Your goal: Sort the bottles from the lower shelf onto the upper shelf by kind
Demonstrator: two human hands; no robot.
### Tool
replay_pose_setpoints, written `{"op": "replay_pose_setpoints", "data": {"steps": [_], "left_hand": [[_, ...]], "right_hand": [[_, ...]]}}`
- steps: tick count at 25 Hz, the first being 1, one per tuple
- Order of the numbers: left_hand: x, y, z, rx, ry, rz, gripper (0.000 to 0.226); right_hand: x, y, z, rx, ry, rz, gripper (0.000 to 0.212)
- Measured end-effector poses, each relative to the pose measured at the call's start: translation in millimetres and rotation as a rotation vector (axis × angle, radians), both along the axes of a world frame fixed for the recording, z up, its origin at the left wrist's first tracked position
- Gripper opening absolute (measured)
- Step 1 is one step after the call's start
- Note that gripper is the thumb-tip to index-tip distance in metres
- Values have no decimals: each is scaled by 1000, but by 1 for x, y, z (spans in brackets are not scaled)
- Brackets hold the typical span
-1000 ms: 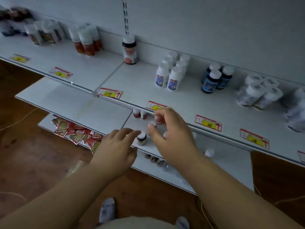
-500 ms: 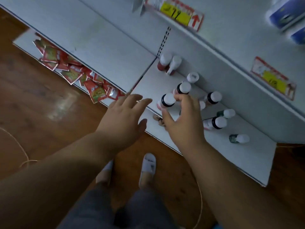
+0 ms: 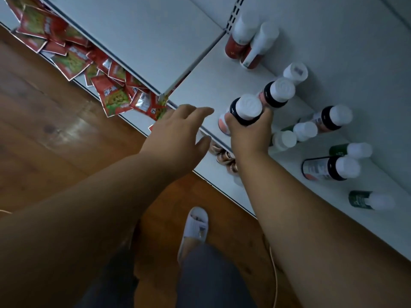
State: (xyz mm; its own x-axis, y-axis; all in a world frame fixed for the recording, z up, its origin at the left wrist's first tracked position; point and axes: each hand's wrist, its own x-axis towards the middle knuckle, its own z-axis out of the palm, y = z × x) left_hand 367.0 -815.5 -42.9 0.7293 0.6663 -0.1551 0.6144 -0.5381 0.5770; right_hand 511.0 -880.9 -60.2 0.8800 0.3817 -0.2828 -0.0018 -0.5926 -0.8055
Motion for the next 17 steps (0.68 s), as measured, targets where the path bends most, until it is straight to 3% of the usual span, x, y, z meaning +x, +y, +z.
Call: {"op": "replay_pose_setpoints", "data": {"steps": [2,6,8,11,14,17], "left_hand": [[-6,-1,21,-44,-29,54,55],[-43,-19,107,-234,-141,220,52],[-70,-36,162,-329,-179,287,52],[-107,-57,243,-373,-279,320,58],[-132,-54,305,-289,-298,227,61],[-151,-25,357,-154,-291,123,68]], "right_hand": [[-3,-6,23,54,94,45,72],[-36,-28,102,152,424,132,44],[-60,-39,162,260,737,101,53],[-95,-55,252,411,1067,117,88],[-115,-56,322,548,1122,192,65],[-128,-41,382,619,1004,166,51]]}}
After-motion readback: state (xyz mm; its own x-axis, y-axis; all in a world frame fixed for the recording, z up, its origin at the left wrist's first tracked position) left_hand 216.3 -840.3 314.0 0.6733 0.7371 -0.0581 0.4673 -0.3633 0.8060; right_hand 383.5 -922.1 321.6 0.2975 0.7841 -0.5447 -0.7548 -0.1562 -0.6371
